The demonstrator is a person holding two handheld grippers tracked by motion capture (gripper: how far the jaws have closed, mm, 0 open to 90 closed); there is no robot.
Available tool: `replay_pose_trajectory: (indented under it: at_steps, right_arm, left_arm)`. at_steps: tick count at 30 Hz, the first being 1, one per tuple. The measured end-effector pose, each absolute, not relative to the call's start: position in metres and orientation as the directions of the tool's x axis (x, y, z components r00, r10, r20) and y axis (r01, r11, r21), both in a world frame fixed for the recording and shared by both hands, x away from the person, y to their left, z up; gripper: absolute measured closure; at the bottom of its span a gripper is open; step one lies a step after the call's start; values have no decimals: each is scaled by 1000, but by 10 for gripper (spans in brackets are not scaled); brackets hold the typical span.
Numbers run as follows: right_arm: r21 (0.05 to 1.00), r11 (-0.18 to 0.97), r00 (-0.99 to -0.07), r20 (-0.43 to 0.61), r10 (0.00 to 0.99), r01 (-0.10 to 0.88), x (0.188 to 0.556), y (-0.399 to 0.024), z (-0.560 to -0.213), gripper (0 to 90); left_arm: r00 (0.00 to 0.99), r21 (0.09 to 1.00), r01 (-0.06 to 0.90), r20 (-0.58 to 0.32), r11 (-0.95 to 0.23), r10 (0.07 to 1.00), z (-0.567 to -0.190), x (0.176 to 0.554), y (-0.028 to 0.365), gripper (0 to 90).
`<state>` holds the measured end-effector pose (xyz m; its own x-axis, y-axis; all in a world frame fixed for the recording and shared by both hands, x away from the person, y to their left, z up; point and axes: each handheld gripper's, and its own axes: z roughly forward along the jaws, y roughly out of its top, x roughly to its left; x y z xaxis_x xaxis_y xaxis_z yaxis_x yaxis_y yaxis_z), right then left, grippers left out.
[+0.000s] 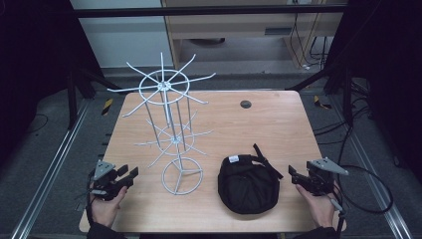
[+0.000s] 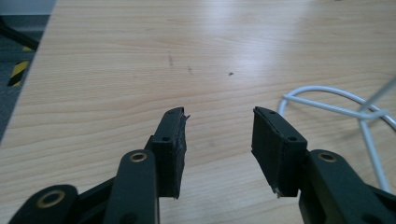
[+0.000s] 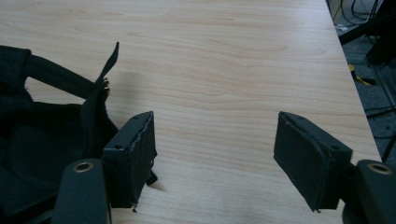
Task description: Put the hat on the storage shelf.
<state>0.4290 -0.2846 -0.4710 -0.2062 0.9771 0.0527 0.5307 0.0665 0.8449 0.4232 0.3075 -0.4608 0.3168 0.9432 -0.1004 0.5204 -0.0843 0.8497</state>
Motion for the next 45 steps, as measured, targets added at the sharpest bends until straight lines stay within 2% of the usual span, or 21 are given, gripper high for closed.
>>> replay_pose_trajectory:
  at_steps: [10, 26, 35, 45]
  right_arm:
    - [859, 83, -263, 62, 963, 504, 420, -271, -454, 285]
    - [862, 84, -313, 90, 946, 501, 408, -263, -452, 289]
    - [855, 96, -350, 103, 931, 509, 400, -258, -451, 387]
    - [844, 117, -401, 123, 908, 524, 393, -247, -454, 424]
  left_arm:
    - [395, 852, 510, -105, -123, 913, -457, 414, 287, 560]
    - [467, 856, 492, -103, -161, 878, -454, 409, 242, 559]
    - [516, 859, 471, -85, -200, 852, -453, 408, 212, 566]
    - [579, 855, 458, -80, -242, 811, -456, 405, 167, 563]
